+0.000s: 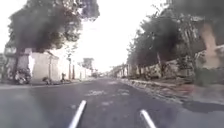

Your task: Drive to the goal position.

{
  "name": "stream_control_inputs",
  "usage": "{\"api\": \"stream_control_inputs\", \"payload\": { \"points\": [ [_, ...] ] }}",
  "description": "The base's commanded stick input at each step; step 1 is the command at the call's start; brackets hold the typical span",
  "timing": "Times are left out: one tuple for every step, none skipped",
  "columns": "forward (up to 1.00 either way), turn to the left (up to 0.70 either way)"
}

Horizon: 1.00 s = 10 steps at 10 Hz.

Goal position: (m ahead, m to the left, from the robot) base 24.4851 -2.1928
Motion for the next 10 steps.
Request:
{"api": "stream_control_inputs", "payload": {
  "points": [
    [0.85, 0.0],
    [0.85, 0.0],
    [0.85, 0.0],
    [0.85, 0.0],
    [0.85, 0.0],
    [0.85, 0.0],
    [0.85, 0.0],
    [0.85, 0.0],
    [0.85, 0.0],
    [0.85, 0.0]
  ]
}}
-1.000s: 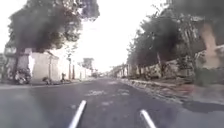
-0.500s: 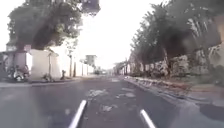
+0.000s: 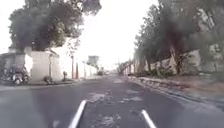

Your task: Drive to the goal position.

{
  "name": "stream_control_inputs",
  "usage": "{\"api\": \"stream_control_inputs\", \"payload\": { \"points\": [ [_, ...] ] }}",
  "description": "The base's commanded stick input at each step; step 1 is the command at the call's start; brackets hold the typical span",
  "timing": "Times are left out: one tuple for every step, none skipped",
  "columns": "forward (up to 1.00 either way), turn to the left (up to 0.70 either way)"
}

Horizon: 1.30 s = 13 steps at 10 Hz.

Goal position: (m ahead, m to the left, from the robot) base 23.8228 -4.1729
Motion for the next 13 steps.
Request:
{"api": "stream_control_inputs", "payload": {
  "points": [
    [0.85, 0.0],
    [0.85, 0.0],
    [0.85, 0.0],
    [0.85, 0.0],
    [0.85, 0.0],
    [0.85, 0.0],
    [0.85, 0.0],
    [0.85, 0.0],
    [0.85, 0.0],
    [0.85, 0.0],
    [0.85, 0.0],
    [0.85, 0.0],
    [0.85, 0.0]
  ]
}}
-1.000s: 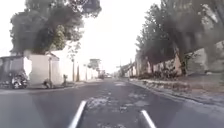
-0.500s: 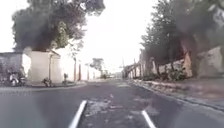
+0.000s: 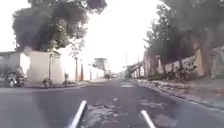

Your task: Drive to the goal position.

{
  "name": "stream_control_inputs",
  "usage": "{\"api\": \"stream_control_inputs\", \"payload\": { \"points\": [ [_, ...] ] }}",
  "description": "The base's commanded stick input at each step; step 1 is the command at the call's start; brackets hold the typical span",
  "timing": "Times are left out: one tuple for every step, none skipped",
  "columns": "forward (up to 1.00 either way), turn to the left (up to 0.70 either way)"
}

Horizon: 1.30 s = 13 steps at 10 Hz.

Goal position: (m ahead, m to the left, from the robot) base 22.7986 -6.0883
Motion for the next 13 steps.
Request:
{"api": "stream_control_inputs", "payload": {
  "points": [
    [0.85, 0.0],
    [0.85, 0.0],
    [0.85, 0.0],
    [0.85, 0.0],
    [0.85, 0.0],
    [0.85, 0.0],
    [0.67, 0.0],
    [0.17, 0.0],
    [0.0, 0.0],
    [0.0, 0.0],
    [0.0, 0.0],
    [0.0, 0.0],
    [0.0, 0.0]
  ]
}}
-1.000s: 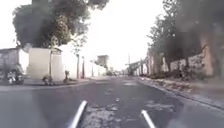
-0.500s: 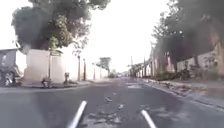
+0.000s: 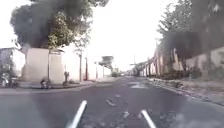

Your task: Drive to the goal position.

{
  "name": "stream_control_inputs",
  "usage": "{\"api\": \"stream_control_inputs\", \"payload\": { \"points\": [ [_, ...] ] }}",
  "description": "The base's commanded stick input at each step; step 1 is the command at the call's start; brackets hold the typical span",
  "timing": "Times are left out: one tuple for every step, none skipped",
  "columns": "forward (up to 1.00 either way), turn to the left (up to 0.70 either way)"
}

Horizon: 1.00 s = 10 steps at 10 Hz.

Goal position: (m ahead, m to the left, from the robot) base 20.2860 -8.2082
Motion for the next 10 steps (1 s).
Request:
{"api": "stream_control_inputs", "payload": {
  "points": [
    [0.0, 0.0],
    [0.0, 0.0],
    [0.0, 0.0],
    [0.0, 0.0],
    [0.39, 0.0],
    [0.83, 0.0],
    [0.85, 0.0],
    [0.85, 0.0],
    [0.85, -0.04],
    [0.85, -0.18]
  ]
}}
